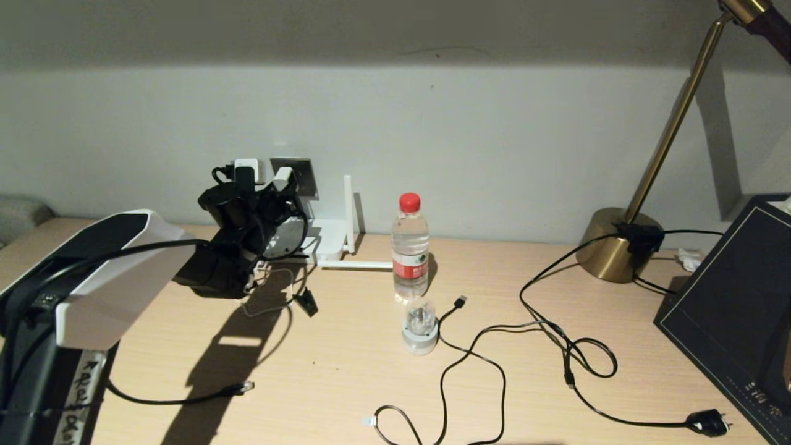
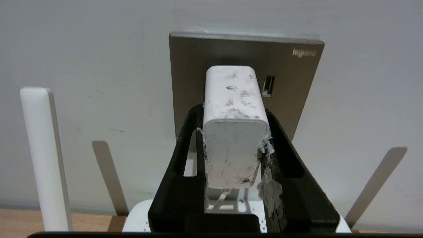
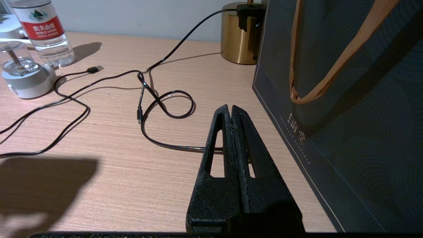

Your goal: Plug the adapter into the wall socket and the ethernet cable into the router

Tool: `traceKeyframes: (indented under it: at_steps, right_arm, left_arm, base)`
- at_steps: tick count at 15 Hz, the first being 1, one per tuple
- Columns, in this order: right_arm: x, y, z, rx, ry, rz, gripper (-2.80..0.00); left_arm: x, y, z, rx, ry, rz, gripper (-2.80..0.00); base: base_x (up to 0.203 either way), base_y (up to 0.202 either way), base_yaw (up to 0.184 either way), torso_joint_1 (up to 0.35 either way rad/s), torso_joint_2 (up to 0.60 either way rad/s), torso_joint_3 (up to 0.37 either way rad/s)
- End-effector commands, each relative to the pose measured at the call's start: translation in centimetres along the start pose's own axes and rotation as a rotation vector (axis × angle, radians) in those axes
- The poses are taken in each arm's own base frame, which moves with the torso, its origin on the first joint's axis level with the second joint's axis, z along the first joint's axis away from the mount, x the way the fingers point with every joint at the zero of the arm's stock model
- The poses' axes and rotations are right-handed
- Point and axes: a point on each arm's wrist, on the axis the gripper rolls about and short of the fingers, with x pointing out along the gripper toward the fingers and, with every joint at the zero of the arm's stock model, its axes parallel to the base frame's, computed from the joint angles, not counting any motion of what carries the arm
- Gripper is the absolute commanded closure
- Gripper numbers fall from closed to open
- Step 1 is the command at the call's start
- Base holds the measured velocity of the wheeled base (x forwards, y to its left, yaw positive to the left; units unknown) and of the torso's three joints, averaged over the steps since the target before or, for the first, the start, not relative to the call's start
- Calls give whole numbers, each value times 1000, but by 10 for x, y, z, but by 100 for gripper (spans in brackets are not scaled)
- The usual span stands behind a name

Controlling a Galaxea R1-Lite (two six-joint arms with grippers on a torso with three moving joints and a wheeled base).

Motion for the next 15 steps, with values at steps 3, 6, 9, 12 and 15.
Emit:
traceKeyframes:
  at_steps: [3, 6, 9, 12, 15]
  right_arm:
    - [2, 0, -10, 0, 36, 1, 0]
    - [2, 0, -10, 0, 36, 1, 0]
    - [2, 0, -10, 0, 36, 1, 0]
    - [2, 0, -10, 0, 36, 1, 0]
    - [2, 0, -10, 0, 36, 1, 0]
  left_arm:
    - [1, 0, 0, 0, -2, 0, 0]
    - [1, 1, -5, 1, 7, 2, 0]
    - [1, 2, -9, 5, 16, 2, 0]
    - [1, 5, -15, 9, 36, 2, 0]
    - [0, 9, -19, 17, 47, 8, 0]
  base:
    - [0, 0, 0, 0, 0, 0]
    - [0, 0, 0, 0, 0, 0]
    - [0, 0, 0, 0, 0, 0]
    - [0, 0, 0, 0, 0, 0]
    - [0, 0, 0, 0, 0, 0]
